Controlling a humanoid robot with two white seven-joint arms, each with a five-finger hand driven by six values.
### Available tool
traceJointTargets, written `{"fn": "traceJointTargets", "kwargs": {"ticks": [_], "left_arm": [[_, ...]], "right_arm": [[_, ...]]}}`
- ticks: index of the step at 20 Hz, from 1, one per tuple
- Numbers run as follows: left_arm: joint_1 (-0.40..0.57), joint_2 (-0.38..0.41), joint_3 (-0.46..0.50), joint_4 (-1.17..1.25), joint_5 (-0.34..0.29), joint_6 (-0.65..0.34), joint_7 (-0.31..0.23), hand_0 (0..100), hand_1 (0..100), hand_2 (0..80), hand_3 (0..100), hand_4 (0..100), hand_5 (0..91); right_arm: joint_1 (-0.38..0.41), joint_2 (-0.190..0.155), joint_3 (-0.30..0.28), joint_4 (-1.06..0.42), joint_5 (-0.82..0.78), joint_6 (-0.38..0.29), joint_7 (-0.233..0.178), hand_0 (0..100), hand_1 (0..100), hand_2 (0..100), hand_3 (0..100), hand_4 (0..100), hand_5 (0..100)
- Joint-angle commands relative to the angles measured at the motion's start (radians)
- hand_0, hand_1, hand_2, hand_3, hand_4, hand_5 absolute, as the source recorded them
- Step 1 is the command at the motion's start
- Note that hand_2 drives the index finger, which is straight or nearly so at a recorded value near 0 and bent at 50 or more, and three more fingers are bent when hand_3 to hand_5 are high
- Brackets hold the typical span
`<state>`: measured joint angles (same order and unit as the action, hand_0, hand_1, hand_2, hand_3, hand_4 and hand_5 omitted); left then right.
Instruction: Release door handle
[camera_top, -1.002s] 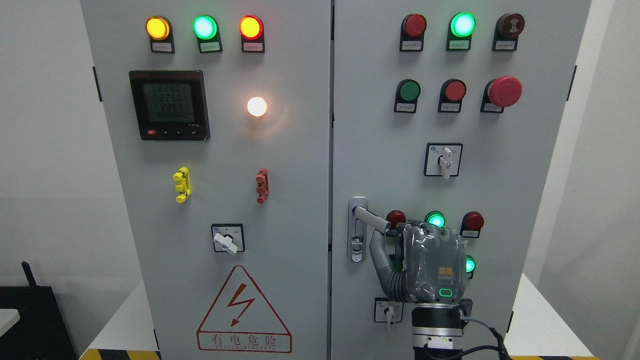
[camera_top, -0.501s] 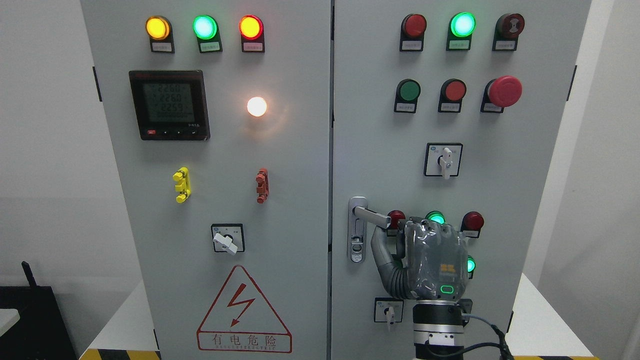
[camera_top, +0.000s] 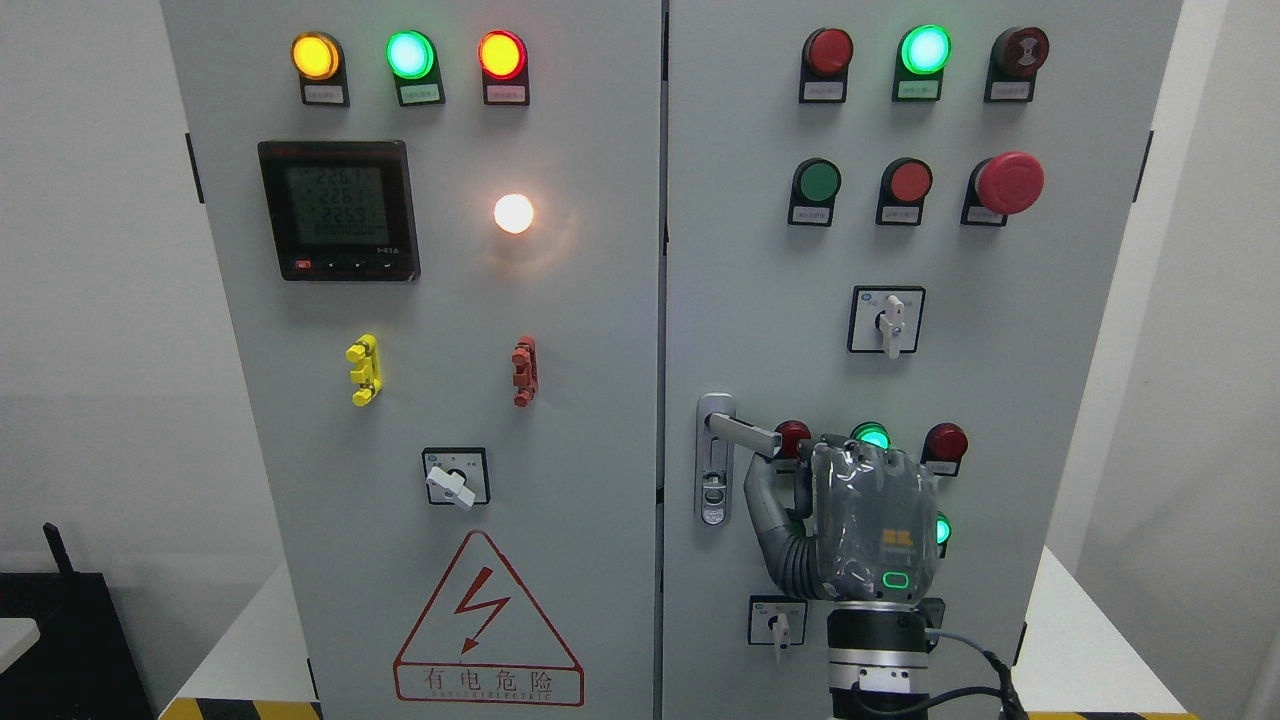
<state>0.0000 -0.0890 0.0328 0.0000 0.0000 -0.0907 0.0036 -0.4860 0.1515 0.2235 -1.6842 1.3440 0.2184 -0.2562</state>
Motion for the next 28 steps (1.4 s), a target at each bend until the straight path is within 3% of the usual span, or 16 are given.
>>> {"fn": "traceJointTargets", "kwargs": {"ticks": [1, 4, 5, 6, 8, 9, 10, 13, 16, 20, 28], "left_arm": [[-0.015, 0.0, 0.002, 0.023, -0.029, 0.0, -0.001, 12, 39, 0.0, 0, 0, 0.0], [-0.015, 0.0, 0.002, 0.023, -0.029, 0.0, -0.001, 12, 39, 0.0, 0, 0, 0.0], [-0.015, 0.0, 0.002, 0.023, -0.029, 0.0, -0.001, 12, 39, 0.0, 0, 0, 0.0], [-0.015, 0.0, 0.002, 0.023, -0.029, 0.0, -0.001, 12, 39, 0.0, 0, 0, 0.0], [-0.015, 0.0, 0.002, 0.023, -0.028, 0.0, -0.001, 12, 39, 0.0, 0, 0, 0.0], [-0.015, 0.0, 0.002, 0.023, -0.029, 0.0, -0.001, 12, 39, 0.0, 0, 0, 0.0], [-0.015, 0.0, 0.002, 0.023, -0.029, 0.0, -0.001, 12, 39, 0.0, 0, 0, 0.0], [-0.015, 0.0, 0.002, 0.023, -0.029, 0.0, -0.001, 12, 39, 0.0, 0, 0, 0.0], [-0.015, 0.0, 0.002, 0.023, -0.028, 0.0, -0.001, 12, 39, 0.0, 0, 0, 0.0], [-0.015, 0.0, 0.002, 0.023, -0.029, 0.0, -0.001, 12, 39, 0.0, 0, 0, 0.0], [-0.015, 0.0, 0.002, 0.025, -0.029, 0.0, -0.001, 12, 39, 0.0, 0, 0, 0.0]], "right_arm": [[0.056, -0.006, -0.001, -0.043, 0.0, -0.02, -0.006, 68, 34, 100, 100, 100, 97], [0.164, -0.013, -0.007, -0.124, 0.0, -0.082, -0.012, 65, 27, 90, 100, 96, 96], [0.199, -0.013, -0.019, -0.15, 0.0, -0.094, -0.012, 64, 23, 77, 100, 88, 91], [0.23, -0.013, -0.033, -0.175, 0.0, -0.111, -0.012, 63, 22, 71, 100, 84, 86], [0.273, -0.013, -0.073, -0.219, 0.0, -0.154, -0.012, 59, 21, 48, 65, 52, 56], [0.286, -0.013, -0.1, -0.235, -0.002, -0.178, -0.014, 59, 21, 45, 60, 46, 50], [0.294, -0.01, -0.127, -0.247, -0.002, -0.206, -0.014, 58, 21, 30, 37, 25, 26], [0.299, -0.006, -0.205, -0.253, -0.016, -0.309, -0.014, 58, 12, 9, 11, 2, 3], [0.291, -0.007, -0.243, -0.253, -0.038, -0.335, -0.014, 56, 10, 0, 2, 0, 0], [0.279, -0.012, -0.282, -0.253, -0.049, -0.347, -0.011, 53, 10, 1, 2, 0, 0], [0.251, -0.012, -0.303, -0.253, -0.049, -0.36, -0.009, 48, 16, 2, 1, 0, 0]]}}
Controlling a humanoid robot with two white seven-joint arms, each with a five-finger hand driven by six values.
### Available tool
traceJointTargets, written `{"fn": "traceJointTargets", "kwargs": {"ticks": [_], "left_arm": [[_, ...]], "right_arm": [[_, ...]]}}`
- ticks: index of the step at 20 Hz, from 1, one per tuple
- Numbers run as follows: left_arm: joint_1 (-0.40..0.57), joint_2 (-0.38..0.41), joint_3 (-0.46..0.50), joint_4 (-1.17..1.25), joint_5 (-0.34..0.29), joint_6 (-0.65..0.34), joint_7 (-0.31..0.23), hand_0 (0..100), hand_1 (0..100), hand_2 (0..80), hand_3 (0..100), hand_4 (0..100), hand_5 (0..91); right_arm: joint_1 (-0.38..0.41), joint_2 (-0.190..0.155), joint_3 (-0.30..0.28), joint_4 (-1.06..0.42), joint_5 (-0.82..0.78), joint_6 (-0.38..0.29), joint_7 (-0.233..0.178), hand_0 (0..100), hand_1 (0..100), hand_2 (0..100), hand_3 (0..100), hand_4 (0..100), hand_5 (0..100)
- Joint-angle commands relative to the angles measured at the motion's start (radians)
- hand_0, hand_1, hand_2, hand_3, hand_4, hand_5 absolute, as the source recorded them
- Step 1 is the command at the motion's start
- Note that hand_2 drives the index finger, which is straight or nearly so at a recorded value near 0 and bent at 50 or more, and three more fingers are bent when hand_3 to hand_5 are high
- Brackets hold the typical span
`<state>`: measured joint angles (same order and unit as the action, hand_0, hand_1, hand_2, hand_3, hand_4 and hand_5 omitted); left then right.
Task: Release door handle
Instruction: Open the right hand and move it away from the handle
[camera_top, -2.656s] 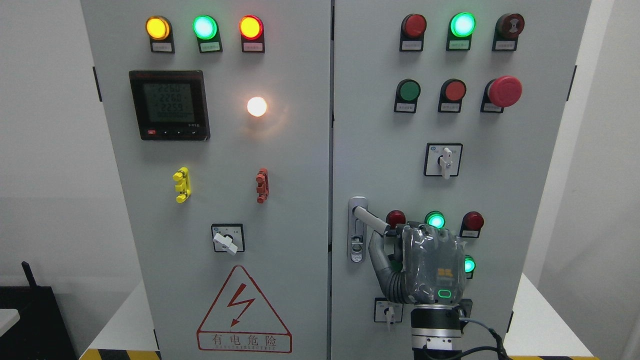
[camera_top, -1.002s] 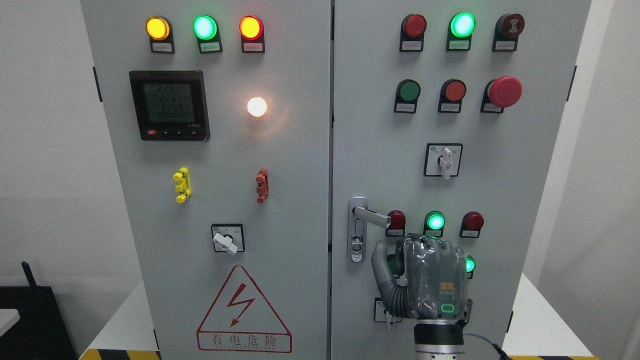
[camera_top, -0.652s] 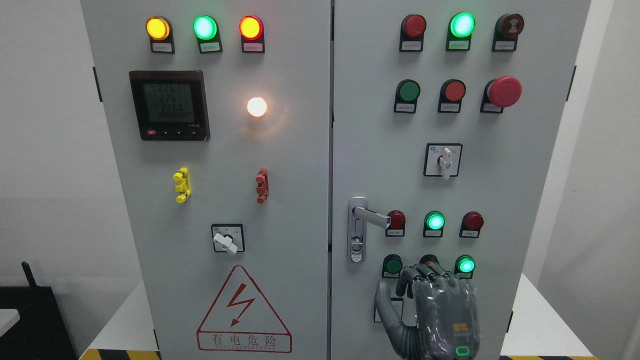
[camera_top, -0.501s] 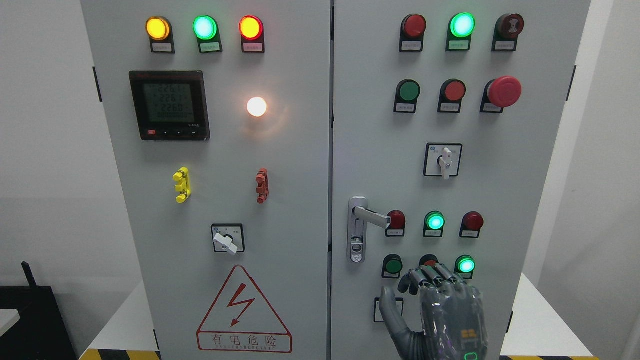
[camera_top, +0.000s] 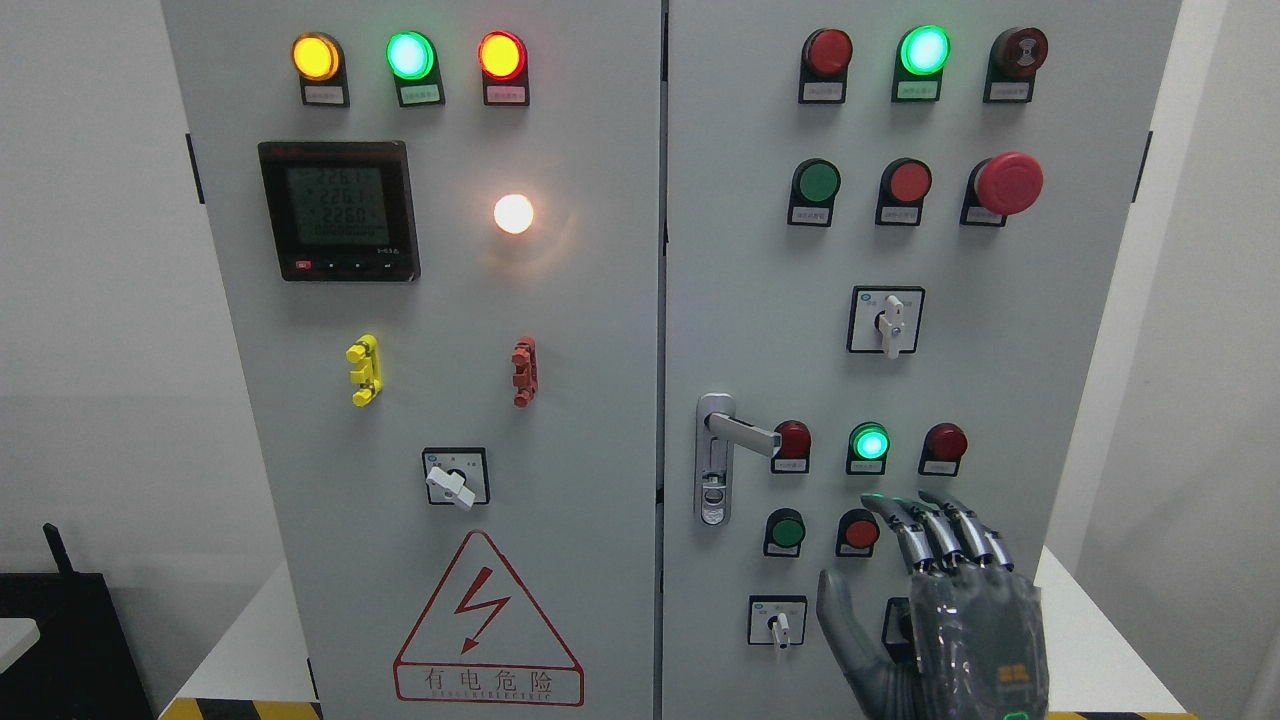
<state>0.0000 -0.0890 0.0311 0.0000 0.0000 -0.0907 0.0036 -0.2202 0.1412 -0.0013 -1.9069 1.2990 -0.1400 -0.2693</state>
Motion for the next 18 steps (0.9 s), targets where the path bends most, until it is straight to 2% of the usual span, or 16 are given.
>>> {"fn": "traceJointTargets", "kwargs": {"ticks": [1, 18], "left_arm": [[-0.015, 0.0, 0.004, 0.025, -0.028, 0.0, -0.001, 12, 39, 0.0, 0, 0, 0.0], [-0.015, 0.0, 0.004, 0.025, -0.028, 0.0, -0.001, 12, 39, 0.0, 0, 0, 0.0]], "right_arm": [[-0.015, -0.002, -0.078, -0.03, -0.004, -0.001, 0.005, 47, 17, 2, 1, 0, 0], [-0.013, 0.003, -0.078, -0.029, -0.006, 0.003, 0.013, 45, 23, 8, 6, 0, 0]]}}
